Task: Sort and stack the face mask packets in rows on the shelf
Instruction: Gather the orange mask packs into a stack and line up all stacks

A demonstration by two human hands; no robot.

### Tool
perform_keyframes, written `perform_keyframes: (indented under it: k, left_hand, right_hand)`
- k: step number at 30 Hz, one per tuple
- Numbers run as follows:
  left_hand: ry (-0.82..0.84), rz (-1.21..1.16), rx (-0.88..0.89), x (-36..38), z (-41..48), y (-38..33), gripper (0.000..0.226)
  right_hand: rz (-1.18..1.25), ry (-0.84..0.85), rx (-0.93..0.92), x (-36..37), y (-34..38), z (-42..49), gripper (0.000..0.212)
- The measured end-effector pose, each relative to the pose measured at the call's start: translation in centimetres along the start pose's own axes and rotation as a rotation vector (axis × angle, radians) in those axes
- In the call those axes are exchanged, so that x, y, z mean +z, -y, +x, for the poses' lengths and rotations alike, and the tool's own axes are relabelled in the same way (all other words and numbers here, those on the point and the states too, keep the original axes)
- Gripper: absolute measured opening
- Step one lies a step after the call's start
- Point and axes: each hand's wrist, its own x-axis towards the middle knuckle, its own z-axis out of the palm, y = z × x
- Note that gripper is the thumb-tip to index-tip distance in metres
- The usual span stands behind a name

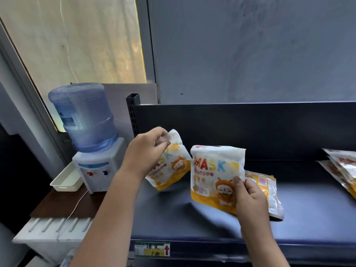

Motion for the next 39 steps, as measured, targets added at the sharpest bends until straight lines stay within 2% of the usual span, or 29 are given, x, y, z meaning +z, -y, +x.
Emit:
perform_keyframes:
  k: [8, 13, 18, 23, 32, 39]
  left_hand:
    - [0.158, -0.289, -0.03, 0.3, 2.1, -5.0, 0.01]
    - [0.252, -0.281, -0.008, 2.6, 2.5, -10.0, 0.006]
    - [0.364, -0.231, -0.02, 6.1, 2.3, -16.3, 0.008]
    - [0.425, -0.231, -0.026, 9.7, 2.5, -24.4, 0.006]
    - [0.395, -0.265, -0.011, 16.2, 2.1, -34.7, 0.011]
    - [0.489, -0.339, -0.004, 20.6, 3.6, -39.4, 0.015]
  right_hand:
    - [0.055, -0.032, -0.104, -4.9, 2.8, 0.5, 0.022]
    - [0.092, -0.034, -0.15, -10.4, 5.1, 1.9, 0.021]
    - [0.061, 0.051, -0.13, -17.8, 6.1, 4.5, 0.025]
    - [0.065, 0.072, -0.133, -26.1, 7.6, 7.7, 0.019]
    - [0.085, -0.049, -0.108, -39.5, 8.4, 12.5, 0.023]
    - [0.176, -0.149, -0.086, -44.8, 9.8, 15.9, 0.025]
